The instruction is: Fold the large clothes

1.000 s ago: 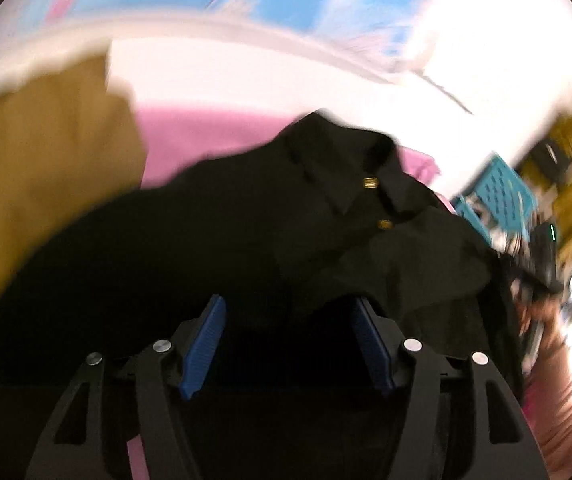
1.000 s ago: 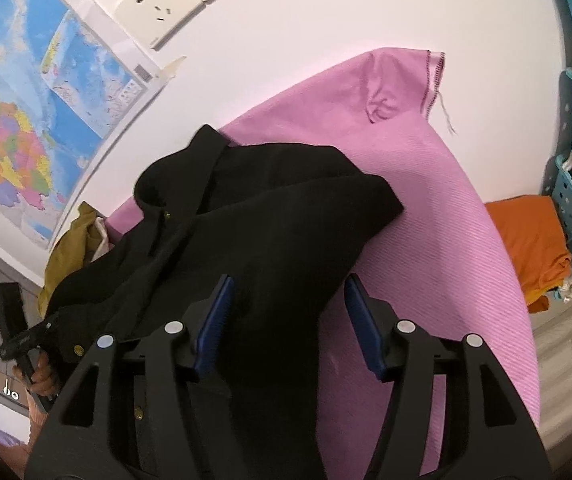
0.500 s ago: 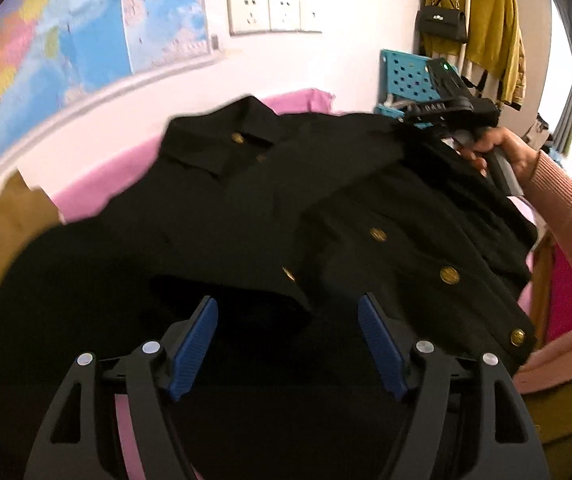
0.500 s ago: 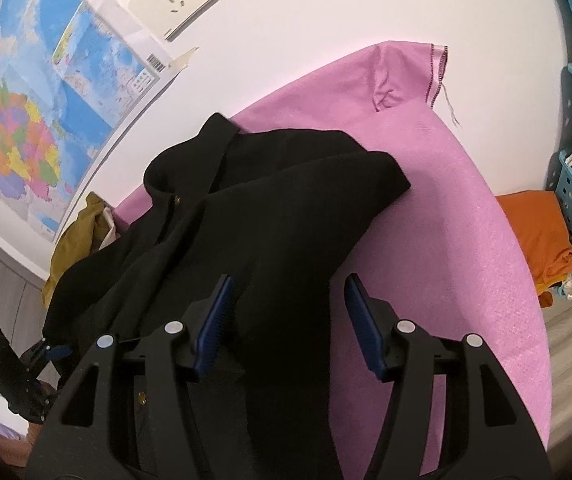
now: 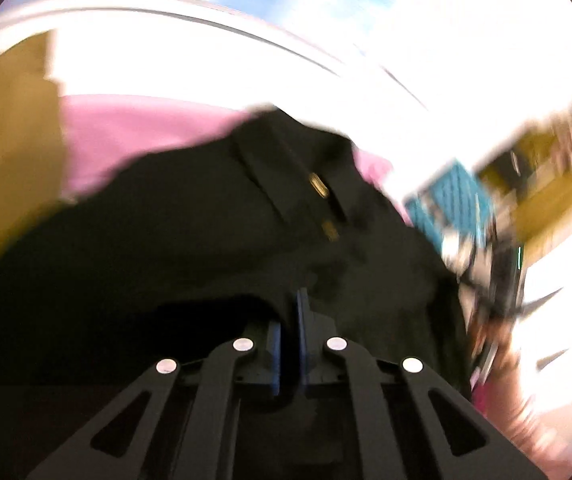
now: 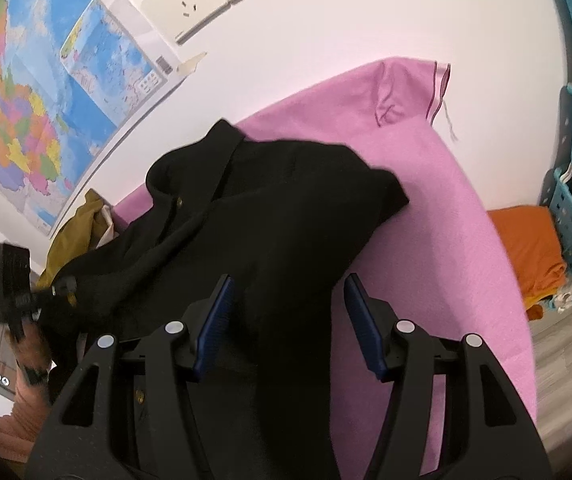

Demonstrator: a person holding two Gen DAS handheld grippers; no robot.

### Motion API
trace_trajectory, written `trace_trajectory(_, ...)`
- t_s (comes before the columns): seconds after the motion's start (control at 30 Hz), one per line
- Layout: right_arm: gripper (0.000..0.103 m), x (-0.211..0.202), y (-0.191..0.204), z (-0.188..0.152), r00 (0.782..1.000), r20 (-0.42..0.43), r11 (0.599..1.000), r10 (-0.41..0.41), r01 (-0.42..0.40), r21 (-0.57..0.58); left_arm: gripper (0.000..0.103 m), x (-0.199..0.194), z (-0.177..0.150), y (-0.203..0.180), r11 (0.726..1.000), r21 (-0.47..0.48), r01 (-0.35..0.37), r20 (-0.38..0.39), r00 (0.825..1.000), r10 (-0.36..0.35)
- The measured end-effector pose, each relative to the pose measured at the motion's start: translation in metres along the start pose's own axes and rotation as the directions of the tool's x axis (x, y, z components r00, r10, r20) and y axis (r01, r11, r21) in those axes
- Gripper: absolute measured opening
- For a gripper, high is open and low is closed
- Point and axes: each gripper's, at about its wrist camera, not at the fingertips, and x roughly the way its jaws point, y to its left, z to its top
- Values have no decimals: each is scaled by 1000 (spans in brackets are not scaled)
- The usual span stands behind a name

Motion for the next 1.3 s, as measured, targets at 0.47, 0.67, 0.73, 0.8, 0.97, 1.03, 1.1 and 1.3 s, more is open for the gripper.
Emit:
trace_trajectory(0.47,57,25,2,10,998,-35,999,-51,51,-19,78,0,22,3,961,124,-248,50,969,244)
trace_trajectory(0.67,55,19,6,11,992,-3,991,-129,129,-23,64,41,9,-3,880,235,-413,-34,901,432)
trace_trajectory(0.73,55,4,19,9,978,61,978,-200,203,-51,62,45,7,-5,832,260,-490,-5,861,509)
trace_trajectory(0.8,55,-10,35,8,970,122,972,-212,222,-74,62,32,2,-14,833,272,-482,40,870,491)
trace_trajectory(0.97,55,-18,98,-3,983,157,964,-96,131,-231,72,-45,-19,-24,834,250,-492,219,868,446)
trace_trajectory(1.03,55,-4,127,-9,996,93,951,-2,31,-307,73,-78,-34,-18,814,225,-535,265,838,477)
trace_trajectory(1.1,55,21,163,-19,997,6,921,79,-71,-383,76,-102,-47,-10,790,203,-579,295,805,514)
trace_trajectory(1.3,54,102,240,-41,977,-170,852,130,-198,-485,76,-123,-83,31,740,174,-650,235,757,610)
